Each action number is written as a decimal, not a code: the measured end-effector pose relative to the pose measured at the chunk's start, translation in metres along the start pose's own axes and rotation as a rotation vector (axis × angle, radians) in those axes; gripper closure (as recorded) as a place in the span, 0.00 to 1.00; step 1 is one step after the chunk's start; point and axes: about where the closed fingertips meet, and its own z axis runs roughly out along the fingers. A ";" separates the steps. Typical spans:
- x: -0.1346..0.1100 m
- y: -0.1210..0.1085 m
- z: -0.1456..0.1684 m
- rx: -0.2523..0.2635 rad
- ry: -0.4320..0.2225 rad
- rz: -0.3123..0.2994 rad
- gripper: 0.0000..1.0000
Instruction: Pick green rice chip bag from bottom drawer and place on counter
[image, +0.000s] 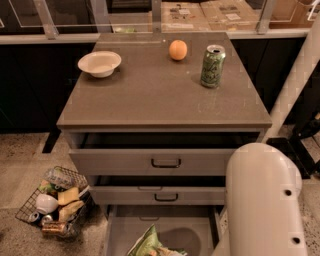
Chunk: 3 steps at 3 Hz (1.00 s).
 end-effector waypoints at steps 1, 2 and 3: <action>-0.011 -0.021 -0.042 0.041 -0.095 0.005 1.00; -0.027 -0.040 -0.078 0.074 -0.183 0.008 1.00; -0.043 -0.055 -0.110 0.113 -0.262 0.023 1.00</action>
Offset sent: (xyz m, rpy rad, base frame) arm -0.0106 -0.0607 0.1376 0.2252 -0.2158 0.0196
